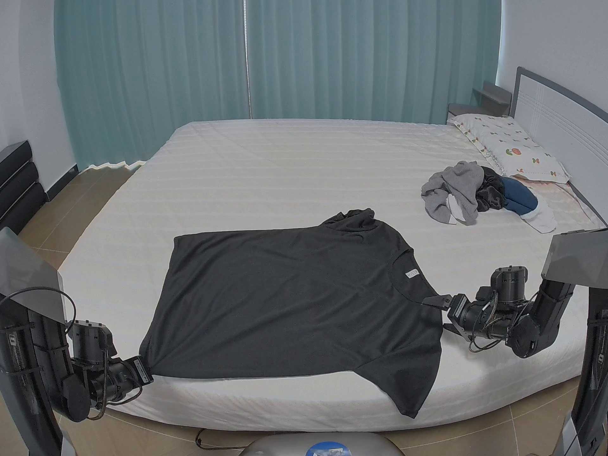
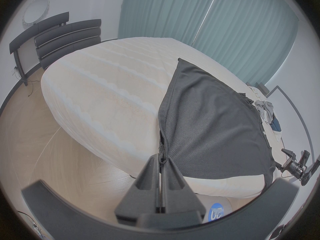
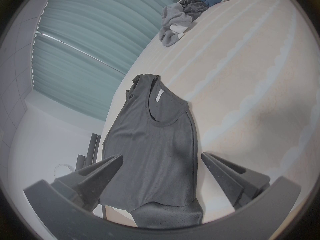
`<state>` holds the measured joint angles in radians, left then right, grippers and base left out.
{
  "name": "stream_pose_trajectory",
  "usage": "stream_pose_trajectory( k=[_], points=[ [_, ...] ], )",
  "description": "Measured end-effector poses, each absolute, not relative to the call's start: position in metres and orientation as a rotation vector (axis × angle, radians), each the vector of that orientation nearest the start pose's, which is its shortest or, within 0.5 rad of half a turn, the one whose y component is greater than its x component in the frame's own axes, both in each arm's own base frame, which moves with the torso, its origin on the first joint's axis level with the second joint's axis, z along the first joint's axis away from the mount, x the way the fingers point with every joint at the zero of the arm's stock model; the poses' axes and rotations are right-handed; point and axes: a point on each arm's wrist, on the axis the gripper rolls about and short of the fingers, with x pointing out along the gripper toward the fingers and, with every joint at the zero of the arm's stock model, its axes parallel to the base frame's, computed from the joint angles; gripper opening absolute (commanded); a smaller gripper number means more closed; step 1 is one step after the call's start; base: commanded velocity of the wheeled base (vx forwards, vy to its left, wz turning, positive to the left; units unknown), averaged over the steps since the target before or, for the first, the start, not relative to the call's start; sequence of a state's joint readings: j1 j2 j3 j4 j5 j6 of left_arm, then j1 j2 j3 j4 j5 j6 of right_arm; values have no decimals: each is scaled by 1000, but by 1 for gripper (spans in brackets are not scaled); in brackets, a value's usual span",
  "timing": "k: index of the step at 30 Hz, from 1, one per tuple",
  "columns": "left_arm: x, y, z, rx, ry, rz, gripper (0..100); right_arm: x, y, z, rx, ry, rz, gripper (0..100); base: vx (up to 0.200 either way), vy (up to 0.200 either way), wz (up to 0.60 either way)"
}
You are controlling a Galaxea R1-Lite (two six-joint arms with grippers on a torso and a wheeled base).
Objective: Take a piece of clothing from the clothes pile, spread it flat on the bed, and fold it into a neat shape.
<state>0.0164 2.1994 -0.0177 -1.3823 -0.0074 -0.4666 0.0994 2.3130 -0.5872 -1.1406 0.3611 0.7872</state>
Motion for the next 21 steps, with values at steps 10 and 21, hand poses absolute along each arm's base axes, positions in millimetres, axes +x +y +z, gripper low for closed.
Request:
stream_pose_trajectory(
  k=[10, 21],
  points=[
    [209, 2, -17, -453, 784, 190, 0, 328, 44, -27, 824, 769, 175, 0, 0, 0, 0],
    [210, 2, -16, -454, 777, 188, 0, 338, 47, -27, 792, 702, 99, 0, 0, 0, 0]
  ],
)
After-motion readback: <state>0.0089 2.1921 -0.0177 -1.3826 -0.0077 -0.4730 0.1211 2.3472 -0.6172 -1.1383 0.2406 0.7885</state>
